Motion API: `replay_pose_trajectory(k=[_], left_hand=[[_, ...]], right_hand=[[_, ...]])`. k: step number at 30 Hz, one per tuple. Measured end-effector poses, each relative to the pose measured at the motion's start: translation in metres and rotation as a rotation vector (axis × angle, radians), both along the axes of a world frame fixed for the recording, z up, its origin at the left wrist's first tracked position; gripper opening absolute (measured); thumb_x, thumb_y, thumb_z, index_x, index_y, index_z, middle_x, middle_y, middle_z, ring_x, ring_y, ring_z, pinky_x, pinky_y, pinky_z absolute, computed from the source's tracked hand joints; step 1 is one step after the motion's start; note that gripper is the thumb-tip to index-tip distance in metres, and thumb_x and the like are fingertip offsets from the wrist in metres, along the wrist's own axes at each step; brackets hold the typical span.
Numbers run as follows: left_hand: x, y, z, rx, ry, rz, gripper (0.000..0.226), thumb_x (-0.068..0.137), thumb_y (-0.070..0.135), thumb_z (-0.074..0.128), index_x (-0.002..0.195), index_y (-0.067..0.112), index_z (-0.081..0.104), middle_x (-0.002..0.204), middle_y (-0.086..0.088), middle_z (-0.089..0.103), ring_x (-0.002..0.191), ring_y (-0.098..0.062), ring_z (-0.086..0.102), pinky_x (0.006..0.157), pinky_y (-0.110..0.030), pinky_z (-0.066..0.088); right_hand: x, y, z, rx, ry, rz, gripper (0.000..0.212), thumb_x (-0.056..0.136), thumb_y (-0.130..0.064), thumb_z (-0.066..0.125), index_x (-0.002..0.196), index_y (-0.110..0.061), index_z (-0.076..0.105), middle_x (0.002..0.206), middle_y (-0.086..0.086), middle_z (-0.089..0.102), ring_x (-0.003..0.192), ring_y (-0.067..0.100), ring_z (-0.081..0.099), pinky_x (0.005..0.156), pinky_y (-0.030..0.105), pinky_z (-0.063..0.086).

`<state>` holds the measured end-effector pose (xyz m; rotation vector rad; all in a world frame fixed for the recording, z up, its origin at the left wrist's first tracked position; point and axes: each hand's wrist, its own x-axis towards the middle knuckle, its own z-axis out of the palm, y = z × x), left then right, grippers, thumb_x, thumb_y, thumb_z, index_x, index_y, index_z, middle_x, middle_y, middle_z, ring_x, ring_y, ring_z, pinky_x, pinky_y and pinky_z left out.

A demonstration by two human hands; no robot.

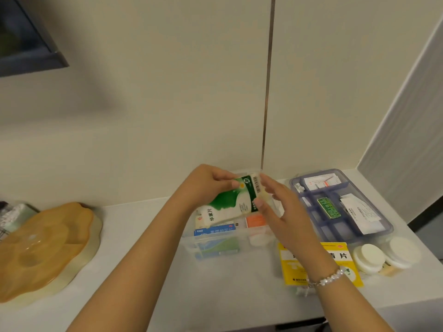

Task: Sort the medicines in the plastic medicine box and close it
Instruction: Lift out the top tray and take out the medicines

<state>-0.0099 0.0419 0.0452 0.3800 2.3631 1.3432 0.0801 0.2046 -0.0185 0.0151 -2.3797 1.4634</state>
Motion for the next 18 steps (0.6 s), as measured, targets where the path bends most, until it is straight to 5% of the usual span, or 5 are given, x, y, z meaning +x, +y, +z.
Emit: replay_pose_trajectory(k=[3,6,10,14,18], left_hand=[[0.013,0.017,0.015,0.010,-0.029,-0.063,0.007,0.078,0.026,0.072,0.082,0.032,0.074,0.070,0.007,0.074,0.065,-0.011,0.071,0.060,-0.027,0.060],[0.029,0.036,0.016,0.017,-0.046,-0.096,0.011,0.081,0.026,0.069,0.079,0.035,0.074,0.070,0.008,0.074,0.063,-0.010,0.070,0.056,-0.023,0.057],[0.045,0.051,0.000,0.052,-0.072,-0.059,0.014,0.084,0.022,0.064,0.094,0.027,0.072,0.086,0.000,0.074,0.078,-0.017,0.070,0.073,-0.031,0.058],[0.063,0.058,-0.020,0.085,-0.124,-0.021,0.026,0.083,0.014,0.066,0.109,0.013,0.065,0.088,-0.003,0.069,0.069,-0.014,0.067,0.063,-0.026,0.056],[0.082,0.067,-0.037,0.175,-0.235,0.032,0.030,0.079,0.008,0.070,0.108,0.012,0.061,0.092,-0.004,0.066,0.075,-0.016,0.070,0.065,-0.029,0.060]], right_hand=[[0.008,0.011,0.009,-0.181,0.008,-0.031,0.048,0.078,-0.042,0.058,0.125,-0.033,0.050,0.086,-0.024,0.061,0.074,-0.011,0.055,0.061,0.004,0.044],[0.015,0.031,0.012,-0.236,-0.042,-0.034,0.042,0.081,-0.027,0.065,0.121,-0.035,0.055,0.068,-0.022,0.055,0.062,-0.002,0.052,0.059,0.014,0.050],[0.024,0.064,0.018,-0.308,-0.151,-0.016,0.037,0.080,-0.025,0.067,0.116,-0.032,0.062,0.066,-0.007,0.053,0.065,0.007,0.055,0.063,0.016,0.051],[0.035,0.092,0.018,-0.415,-0.268,-0.042,0.024,0.081,-0.022,0.066,0.103,-0.031,0.065,0.079,0.020,0.064,0.086,0.034,0.066,0.092,0.048,0.048],[0.046,0.112,0.020,-0.342,-0.438,-0.024,0.020,0.081,-0.022,0.066,0.101,-0.025,0.060,0.091,0.025,0.069,0.082,0.039,0.066,0.076,0.051,0.051]])
